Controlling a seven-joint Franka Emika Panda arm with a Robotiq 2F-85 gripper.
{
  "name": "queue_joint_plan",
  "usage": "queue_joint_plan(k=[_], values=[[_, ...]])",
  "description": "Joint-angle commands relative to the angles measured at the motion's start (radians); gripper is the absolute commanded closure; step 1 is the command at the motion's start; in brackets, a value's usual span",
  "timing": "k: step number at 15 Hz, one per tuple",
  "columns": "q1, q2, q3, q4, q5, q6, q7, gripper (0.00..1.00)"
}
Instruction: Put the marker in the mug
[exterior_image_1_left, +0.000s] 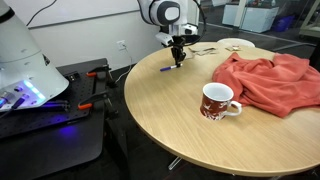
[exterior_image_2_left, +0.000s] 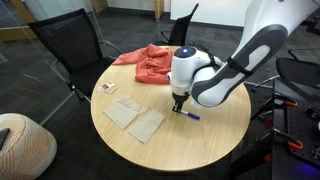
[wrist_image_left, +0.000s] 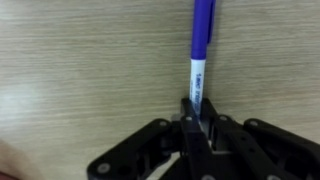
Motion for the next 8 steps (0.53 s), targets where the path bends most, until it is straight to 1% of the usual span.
queue_joint_plan(k=[1,4,8], values=[[-0.012,-0.070,-0.003,-0.047,0.038,0.003,0.025,0.97],[-0.034,-0.133,-0.001,-0.074,0.057,-0.002,0.012,0.97],[-0.067,-0.249,0.003,-0.122,0.058,-0.034,-0.009,0.97]])
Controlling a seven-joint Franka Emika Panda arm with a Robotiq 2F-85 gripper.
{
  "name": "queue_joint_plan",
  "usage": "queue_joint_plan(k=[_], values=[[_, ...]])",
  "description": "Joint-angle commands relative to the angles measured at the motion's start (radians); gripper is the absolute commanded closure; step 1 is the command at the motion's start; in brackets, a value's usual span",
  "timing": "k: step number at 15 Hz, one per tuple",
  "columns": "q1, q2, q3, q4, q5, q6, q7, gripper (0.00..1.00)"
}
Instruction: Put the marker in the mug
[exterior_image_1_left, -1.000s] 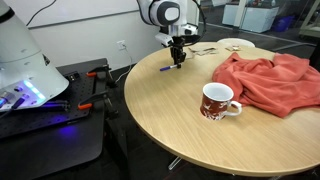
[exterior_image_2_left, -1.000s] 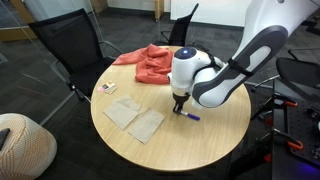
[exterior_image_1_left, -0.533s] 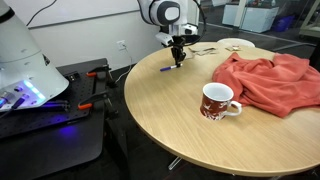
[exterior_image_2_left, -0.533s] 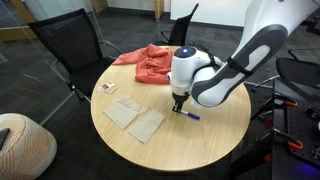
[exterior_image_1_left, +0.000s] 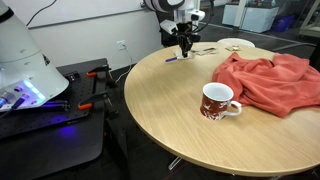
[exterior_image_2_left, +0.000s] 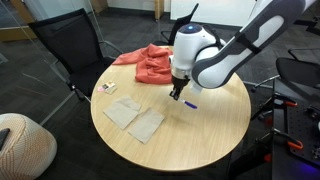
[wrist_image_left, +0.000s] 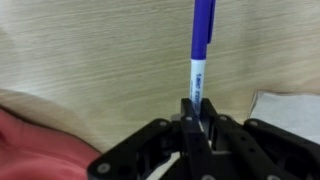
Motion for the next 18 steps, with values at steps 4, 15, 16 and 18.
queue_joint_plan(k=[4,15,16,18], values=[[-0.053,-0.255,-0.010,-0.117,0.002,-0.119,-0.012,0.97],[-0.173,-0.381,-0.022,-0.041,-0.003,-0.338,-0.091,0.88],[-0.176,-0.381,-0.022,-0.039,-0.003,-0.340,-0.096,0.88],[-0.175,-0.381,-0.020,-0.039,-0.003,-0.340,-0.097,0.88]])
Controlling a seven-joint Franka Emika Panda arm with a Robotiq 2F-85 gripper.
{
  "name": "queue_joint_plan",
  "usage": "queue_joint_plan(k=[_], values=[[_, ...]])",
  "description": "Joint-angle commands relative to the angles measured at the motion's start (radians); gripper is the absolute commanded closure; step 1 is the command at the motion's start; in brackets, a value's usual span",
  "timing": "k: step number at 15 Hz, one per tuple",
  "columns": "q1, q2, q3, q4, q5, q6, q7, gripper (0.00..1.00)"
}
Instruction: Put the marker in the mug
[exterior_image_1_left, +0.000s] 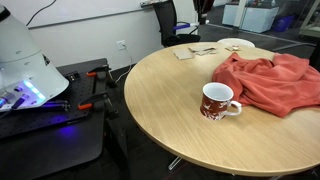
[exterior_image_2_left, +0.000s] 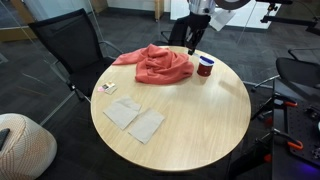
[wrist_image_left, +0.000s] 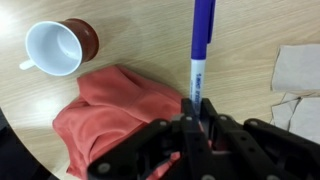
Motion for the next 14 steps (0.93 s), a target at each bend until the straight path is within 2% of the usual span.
queue_joint_plan(k=[1,2,8,11,14], values=[[-0.005,0.000,0.006,0.001,-0.002,-0.002,0.001,0.88],[-0.005,0.000,0.006,0.001,-0.002,-0.002,0.001,0.97],[0.052,0.019,-0.074,-0.030,-0.159,0.204,0.327,0.97],[0.102,0.037,-0.155,-0.037,-0.279,0.281,0.531,0.97],[0.164,0.057,-0.246,-0.029,-0.424,0.300,0.755,0.97]])
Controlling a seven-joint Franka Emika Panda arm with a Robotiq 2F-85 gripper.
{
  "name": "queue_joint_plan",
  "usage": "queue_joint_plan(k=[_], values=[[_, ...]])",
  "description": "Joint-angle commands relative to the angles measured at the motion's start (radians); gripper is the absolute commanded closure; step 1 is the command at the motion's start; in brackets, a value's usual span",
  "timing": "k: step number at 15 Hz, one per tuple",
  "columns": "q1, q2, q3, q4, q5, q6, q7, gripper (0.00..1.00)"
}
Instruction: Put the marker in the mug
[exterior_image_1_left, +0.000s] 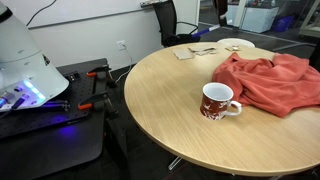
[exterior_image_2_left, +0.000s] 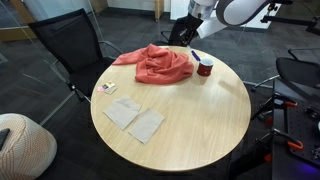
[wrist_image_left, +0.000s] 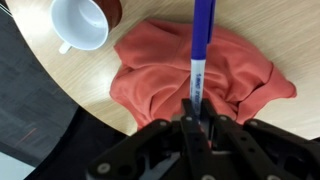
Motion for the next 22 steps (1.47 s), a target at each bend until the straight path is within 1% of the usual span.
queue_joint_plan(k=[1,4,6,7,9,13,18,22], values=[[0.081,0.013,-0.107,-0.001,-0.161,0.026,0.261,0.97],[0.122,0.026,-0.163,0.011,-0.316,-0.011,0.492,0.97],[0.130,0.031,-0.175,0.019,-0.421,-0.049,0.646,0.97],[0.128,0.032,-0.171,0.024,-0.467,-0.082,0.714,0.97],[0.102,0.030,-0.134,0.028,-0.526,-0.162,0.809,0.97],[0.071,0.022,-0.076,0.033,-0.596,-0.339,0.971,0.97],[0.035,0.027,-0.008,0.052,-0.641,-0.527,1.141,0.97],[0.007,0.039,0.026,0.072,-0.672,-0.622,1.291,0.97]])
